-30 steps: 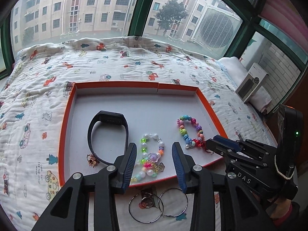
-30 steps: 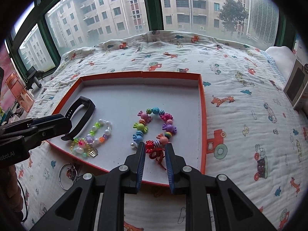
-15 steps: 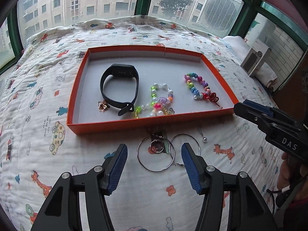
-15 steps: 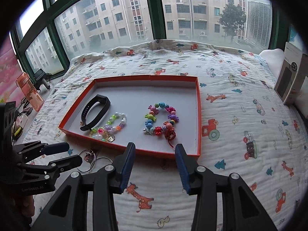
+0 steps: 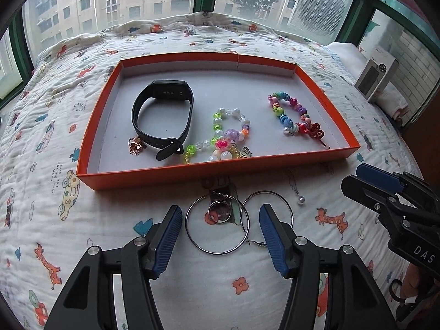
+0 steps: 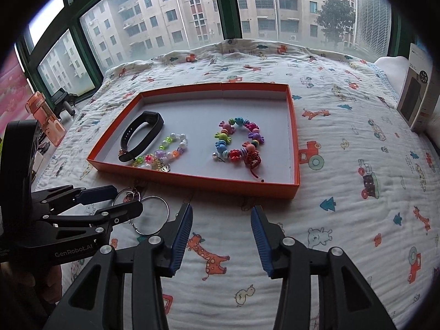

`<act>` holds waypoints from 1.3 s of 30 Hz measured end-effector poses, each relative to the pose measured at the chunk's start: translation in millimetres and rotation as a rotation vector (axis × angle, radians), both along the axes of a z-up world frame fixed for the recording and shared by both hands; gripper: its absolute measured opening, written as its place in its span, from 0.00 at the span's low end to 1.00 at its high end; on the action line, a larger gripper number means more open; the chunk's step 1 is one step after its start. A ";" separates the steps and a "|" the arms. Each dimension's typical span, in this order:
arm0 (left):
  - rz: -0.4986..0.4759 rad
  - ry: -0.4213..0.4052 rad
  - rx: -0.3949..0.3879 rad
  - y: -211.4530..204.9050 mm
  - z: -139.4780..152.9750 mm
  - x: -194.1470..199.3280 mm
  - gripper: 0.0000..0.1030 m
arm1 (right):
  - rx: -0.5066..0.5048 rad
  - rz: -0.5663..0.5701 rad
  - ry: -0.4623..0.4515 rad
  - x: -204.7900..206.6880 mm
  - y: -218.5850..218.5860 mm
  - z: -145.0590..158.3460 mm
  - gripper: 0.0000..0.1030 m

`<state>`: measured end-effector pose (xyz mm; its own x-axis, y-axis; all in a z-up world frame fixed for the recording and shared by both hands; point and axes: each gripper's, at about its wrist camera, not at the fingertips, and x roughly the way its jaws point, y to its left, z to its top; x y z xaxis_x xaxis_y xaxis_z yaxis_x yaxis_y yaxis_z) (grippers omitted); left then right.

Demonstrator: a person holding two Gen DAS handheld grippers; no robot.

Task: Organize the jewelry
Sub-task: 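Move both open tools toward the silver hoop earrings on the quilt, then grasp the large silver hoop with the left tool while the right tool grasps the pearl stud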

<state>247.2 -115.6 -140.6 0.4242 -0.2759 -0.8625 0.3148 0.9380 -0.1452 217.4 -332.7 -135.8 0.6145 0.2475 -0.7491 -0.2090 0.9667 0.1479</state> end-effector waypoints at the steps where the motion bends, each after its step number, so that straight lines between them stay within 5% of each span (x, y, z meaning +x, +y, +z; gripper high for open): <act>1: -0.002 -0.006 0.012 -2.5 0.1 0.5 0.61 | 0.002 0.001 0.002 -0.2 0.2 -0.6 0.47; 9: -0.032 -0.064 0.094 -14.8 -3.2 -6.9 0.54 | 0.015 0.013 0.011 -1.9 1.0 -3.1 0.47; 25: 0.018 -0.105 0.039 12.2 19.1 -15.5 0.51 | 0.022 0.128 0.034 2.0 15.9 -8.9 0.47; 39: 0.053 -0.097 -0.026 49.6 30.2 -26.8 0.51 | -0.103 0.523 0.041 16.6 34.9 -17.8 0.35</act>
